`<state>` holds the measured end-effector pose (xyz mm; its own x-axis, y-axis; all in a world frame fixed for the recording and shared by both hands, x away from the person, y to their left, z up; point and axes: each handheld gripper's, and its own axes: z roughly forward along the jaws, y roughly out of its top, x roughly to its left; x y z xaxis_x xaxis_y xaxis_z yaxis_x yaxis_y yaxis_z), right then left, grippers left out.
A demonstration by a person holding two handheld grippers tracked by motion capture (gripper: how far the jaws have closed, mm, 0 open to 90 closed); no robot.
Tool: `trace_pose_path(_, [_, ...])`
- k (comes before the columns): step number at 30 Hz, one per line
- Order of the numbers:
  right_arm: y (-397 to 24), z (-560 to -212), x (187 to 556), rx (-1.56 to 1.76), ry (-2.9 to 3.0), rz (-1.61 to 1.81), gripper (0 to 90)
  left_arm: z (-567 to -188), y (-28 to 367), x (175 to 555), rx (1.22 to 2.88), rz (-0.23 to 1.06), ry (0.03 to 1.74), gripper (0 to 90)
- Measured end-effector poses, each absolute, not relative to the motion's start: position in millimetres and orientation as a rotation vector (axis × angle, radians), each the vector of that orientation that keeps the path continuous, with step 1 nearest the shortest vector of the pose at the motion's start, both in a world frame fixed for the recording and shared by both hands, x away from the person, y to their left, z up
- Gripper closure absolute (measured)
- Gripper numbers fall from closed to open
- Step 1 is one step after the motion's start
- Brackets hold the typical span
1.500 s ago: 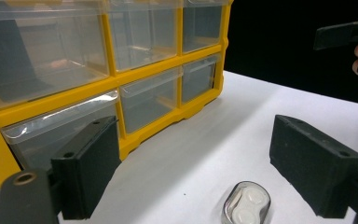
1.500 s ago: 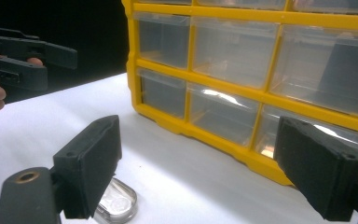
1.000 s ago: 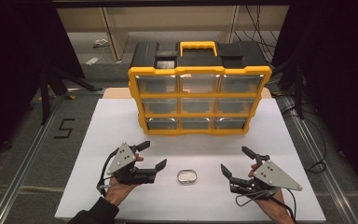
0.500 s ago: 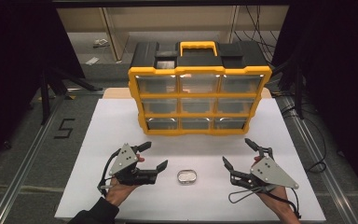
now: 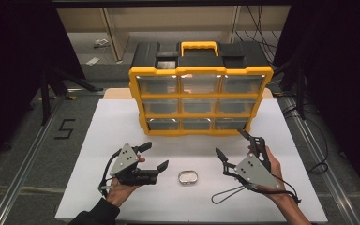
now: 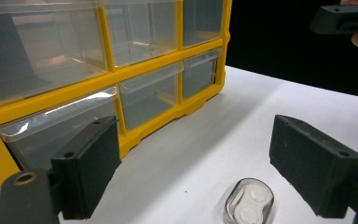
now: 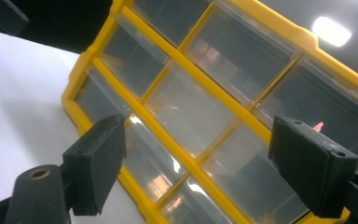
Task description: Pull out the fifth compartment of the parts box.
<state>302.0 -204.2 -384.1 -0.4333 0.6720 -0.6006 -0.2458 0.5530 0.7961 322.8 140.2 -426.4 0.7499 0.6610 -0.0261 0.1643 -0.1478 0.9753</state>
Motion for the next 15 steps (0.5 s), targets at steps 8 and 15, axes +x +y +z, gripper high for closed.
trace_pose_path(8, [-197,-383,312,0.312,1.712,1.005,21.1,-426,140,323,1.693,0.489,0.661,15.8])
trace_pose_path(15, [-188,-382,322,0.238,1.700,0.910,22.1,-426,139,322,1.695,0.488,0.658,15.8])
